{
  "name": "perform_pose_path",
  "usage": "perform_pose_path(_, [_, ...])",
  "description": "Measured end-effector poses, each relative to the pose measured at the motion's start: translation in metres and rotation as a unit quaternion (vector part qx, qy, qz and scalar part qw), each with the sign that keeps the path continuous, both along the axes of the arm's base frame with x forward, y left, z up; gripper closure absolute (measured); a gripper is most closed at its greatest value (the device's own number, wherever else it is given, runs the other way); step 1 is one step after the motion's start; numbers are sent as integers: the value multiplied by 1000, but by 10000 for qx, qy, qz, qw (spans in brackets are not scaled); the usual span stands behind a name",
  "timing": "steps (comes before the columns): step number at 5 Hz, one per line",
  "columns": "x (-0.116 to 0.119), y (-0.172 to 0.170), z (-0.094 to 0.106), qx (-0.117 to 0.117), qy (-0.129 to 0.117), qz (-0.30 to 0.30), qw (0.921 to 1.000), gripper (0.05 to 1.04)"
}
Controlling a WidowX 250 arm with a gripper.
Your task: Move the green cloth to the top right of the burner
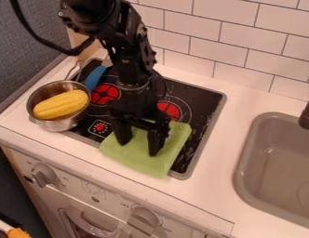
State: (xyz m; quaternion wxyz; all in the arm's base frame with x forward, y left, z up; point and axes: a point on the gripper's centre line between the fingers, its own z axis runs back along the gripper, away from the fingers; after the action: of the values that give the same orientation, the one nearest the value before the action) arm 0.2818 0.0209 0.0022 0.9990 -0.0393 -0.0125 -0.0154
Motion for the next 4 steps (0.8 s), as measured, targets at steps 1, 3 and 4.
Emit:
perform_pose_path(1, [31, 2, 1, 38, -235, -42, 9997, 85])
perform_pose_path(3, [76, -21, 4, 374, -525, -659, 9957, 84])
perform_pose_path(4, [81, -19, 5, 418, -418, -576, 9966, 84])
